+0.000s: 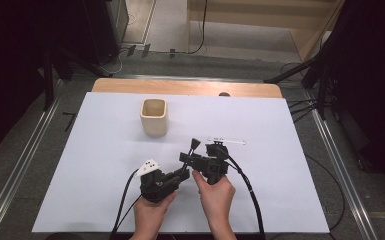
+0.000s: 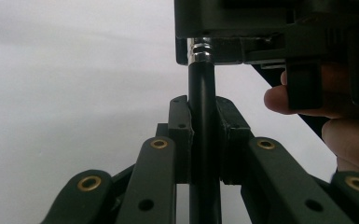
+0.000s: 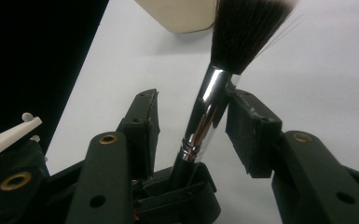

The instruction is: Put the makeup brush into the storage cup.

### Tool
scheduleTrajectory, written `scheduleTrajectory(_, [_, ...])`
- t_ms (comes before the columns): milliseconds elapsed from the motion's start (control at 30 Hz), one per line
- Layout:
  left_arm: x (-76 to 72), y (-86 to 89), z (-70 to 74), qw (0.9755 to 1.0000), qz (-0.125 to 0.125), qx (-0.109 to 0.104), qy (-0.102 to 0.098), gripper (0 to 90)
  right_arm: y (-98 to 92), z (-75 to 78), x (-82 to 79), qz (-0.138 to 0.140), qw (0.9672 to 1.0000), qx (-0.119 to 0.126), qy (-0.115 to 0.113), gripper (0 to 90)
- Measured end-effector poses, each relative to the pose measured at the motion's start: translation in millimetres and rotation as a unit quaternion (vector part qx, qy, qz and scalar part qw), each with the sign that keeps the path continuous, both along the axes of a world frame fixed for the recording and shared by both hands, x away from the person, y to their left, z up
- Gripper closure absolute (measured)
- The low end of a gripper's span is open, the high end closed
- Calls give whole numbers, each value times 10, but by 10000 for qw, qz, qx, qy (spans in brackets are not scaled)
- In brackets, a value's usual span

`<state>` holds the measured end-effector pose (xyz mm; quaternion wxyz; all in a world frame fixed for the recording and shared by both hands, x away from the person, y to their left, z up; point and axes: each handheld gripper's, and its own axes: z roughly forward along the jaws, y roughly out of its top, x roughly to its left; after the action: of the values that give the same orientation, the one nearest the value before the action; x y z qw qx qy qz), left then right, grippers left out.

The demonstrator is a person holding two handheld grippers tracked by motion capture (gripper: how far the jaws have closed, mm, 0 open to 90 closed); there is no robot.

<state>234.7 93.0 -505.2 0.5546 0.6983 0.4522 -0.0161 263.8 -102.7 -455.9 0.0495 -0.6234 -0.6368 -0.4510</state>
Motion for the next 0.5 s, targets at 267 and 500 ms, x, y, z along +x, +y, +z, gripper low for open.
scheduleTrajectory(267, [22, 5, -13, 9998, 131, -131, 95, 796, 37, -23, 23, -67, 10000, 38, 1, 621])
scheduleTrajectory(500, [45, 10, -10, 9995, 184, -230, 124, 796, 69, -47, 48, -121, 9999, 87, 13, 676])
